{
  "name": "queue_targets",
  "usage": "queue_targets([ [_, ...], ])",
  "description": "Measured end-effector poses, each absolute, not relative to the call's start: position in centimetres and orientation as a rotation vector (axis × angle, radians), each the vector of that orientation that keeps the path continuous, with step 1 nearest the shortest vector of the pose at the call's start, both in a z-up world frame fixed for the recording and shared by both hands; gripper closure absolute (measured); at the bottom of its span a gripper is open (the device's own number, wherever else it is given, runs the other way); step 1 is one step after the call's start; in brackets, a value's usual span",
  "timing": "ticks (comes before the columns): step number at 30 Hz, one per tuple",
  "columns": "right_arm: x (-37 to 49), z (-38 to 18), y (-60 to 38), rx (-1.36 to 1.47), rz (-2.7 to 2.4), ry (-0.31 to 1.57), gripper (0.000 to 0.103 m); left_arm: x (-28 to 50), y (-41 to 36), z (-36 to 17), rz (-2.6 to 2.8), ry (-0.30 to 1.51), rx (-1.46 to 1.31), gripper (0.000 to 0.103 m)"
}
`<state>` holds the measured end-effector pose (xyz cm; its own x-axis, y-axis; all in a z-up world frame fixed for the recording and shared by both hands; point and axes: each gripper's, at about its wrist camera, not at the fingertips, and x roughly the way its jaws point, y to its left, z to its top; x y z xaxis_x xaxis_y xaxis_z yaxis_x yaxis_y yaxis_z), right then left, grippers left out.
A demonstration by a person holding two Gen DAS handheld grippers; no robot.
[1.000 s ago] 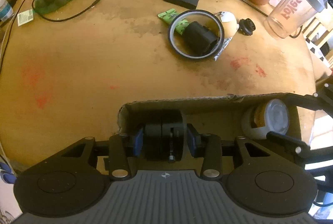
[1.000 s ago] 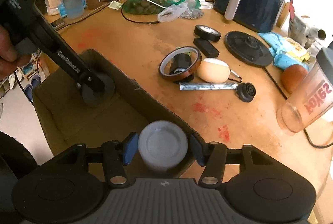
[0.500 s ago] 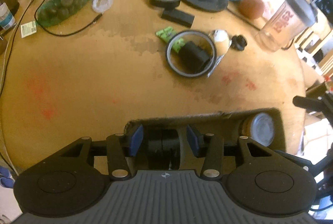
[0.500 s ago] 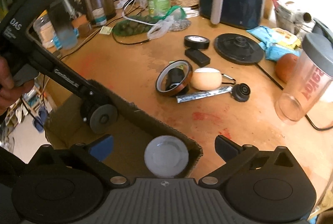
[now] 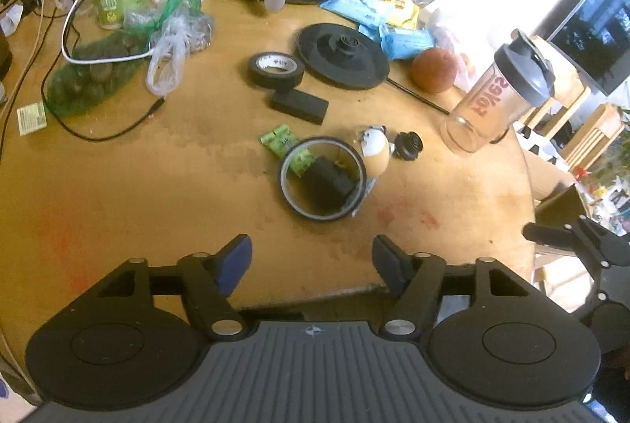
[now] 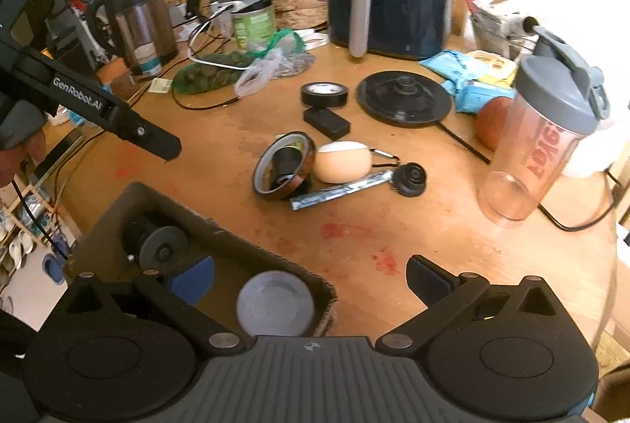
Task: Organize objects
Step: 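Grasp the rim of the large thin tape ring with the left gripper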
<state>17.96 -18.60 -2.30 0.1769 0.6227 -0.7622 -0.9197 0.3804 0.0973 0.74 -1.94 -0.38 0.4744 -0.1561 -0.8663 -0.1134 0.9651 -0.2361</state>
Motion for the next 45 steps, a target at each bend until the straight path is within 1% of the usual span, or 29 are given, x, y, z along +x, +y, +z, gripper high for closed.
queue_targets([
  [4, 18.5, -2.3, -19.0, -0.404, 1.096, 0.832, 0.0, 1.6, -1.9, -0.7, -0.024, 1.075, -0.258, 0.033],
  [8, 19.0, -2.4, -19.4, -0.368, 1.056, 0.852, 0.0, 2.7, -1.8, -1.4, -0.026, 1.062, -0.274, 0.026],
  [13, 19.2, -2.4, -19.7, -0.355, 1.023, 0.862, 0.0, 3.8, -2.0, -2.0, -0.061, 1.061, -0.285, 0.024],
  [23, 19.2, -2.2, -20.4, -0.34, 0.966, 0.869, 0.0, 5.6, -2.2, -3.4, -0.141, 1.07, -0.322, 0.025],
  [30, 19.2, -2.0, -20.9, -0.342, 0.93, 0.872, 0.0, 7.2, -1.8, -4.2, -0.195, 1.083, -0.446, 0.026],
  [31, 19.2, -2.0, -21.0, -0.341, 0.923, 0.872, 0.0, 7.5, -1.8, -4.3, -0.197, 1.083, -0.45, 0.028],
  [32, 19.2, -2.0, -21.1, -0.339, 0.917, 0.873, 0.0, 7.7, -1.9, -4.4, -0.199, 1.084, -0.453, 0.032],
  [38, 19.5, -2.1, -21.8, -0.333, 0.88, 0.887, 0.0, 9.4, -1.3, -5.6, -0.181, 1.103, -0.531, 0.047],
  [42, 19.7, -2.1, -22.3, -0.327, 0.855, 0.897, 0.0, 10.4, -0.5, -6.8, -0.15, 1.12, -0.629, 0.054],
  [43, 19.8, -2.2, -22.4, -0.325, 0.848, 0.898, 0.0, 10.6, -0.3, -7.2, -0.143, 1.127, -0.657, 0.057],
  [45, 19.9, -2.2, -22.6, -0.324, 0.836, 0.903, 0.0, 11.1, 0.1, -7.8, -0.132, 1.141, -0.704, 0.059],
])
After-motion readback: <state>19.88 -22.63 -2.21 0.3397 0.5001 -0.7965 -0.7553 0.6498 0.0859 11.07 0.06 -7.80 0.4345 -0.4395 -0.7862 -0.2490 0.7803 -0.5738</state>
